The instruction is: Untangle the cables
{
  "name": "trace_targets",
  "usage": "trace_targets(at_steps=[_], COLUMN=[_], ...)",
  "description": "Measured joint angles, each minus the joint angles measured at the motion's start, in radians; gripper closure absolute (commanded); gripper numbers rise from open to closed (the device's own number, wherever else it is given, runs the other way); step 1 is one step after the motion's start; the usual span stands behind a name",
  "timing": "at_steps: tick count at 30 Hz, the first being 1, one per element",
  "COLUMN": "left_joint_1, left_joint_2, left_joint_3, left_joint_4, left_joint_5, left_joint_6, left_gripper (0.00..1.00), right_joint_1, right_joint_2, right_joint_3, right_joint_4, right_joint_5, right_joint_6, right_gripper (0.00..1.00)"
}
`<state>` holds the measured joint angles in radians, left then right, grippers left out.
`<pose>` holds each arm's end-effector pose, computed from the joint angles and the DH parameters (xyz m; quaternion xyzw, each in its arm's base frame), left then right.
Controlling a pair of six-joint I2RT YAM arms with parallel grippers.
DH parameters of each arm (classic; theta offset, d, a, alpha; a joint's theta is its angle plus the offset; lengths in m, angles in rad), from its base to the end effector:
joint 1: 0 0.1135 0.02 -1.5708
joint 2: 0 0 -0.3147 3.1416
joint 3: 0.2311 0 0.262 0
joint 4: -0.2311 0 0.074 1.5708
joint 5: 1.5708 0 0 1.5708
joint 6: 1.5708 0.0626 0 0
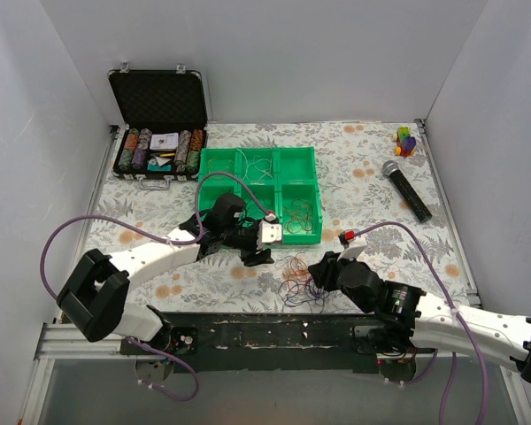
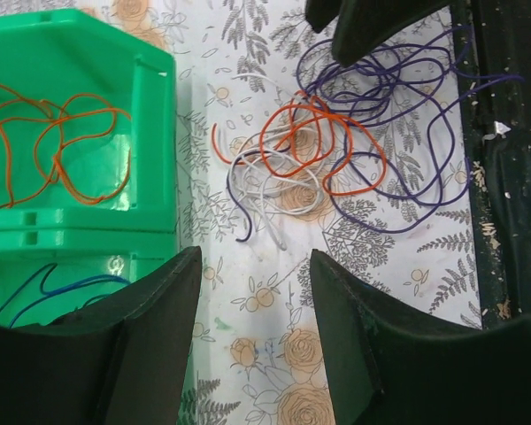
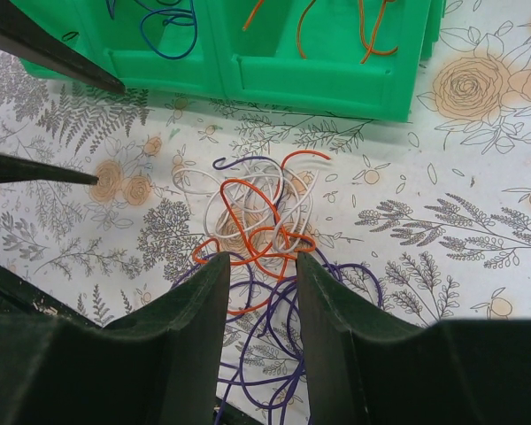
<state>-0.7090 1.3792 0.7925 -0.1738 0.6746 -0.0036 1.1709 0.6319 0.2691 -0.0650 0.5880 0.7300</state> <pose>0.1982 -0.2216 0.2465 0.4220 0.7688 -0.4148 0.2425 0.0867 0.1159 0.2127 -0.0231 0.8198 0.2795 0.4993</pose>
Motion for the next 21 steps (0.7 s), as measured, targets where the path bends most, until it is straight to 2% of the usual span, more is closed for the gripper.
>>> trace_targets(at_steps=[8, 16, 21], left_joint_1=[-0.055, -0.060, -0.063], left_joint_2=[0.093, 0.179, 0.204], left_joint_3=[0.002, 0.014, 0.039], left_joint_4=[-0.002, 0.010, 0.036], left_joint_5=[0.026, 0.013, 0.006], left_joint_6=[0.034, 0.037, 0.034], left_gripper=[0.51, 0.51, 0.56], right_joint_1=[0.000, 0.000, 0.000], right_joint_2=[-0.011, -0.026, -0.031], right_joint_3=[0.000, 0.000, 0.000], right_joint_4=[-0.011, -0.018, -0.018], right_joint_5=[0.001, 0.004, 0.003], right_joint_6=[0.000, 0.001, 0.002], right_gripper=[0.56, 0.56, 0.55])
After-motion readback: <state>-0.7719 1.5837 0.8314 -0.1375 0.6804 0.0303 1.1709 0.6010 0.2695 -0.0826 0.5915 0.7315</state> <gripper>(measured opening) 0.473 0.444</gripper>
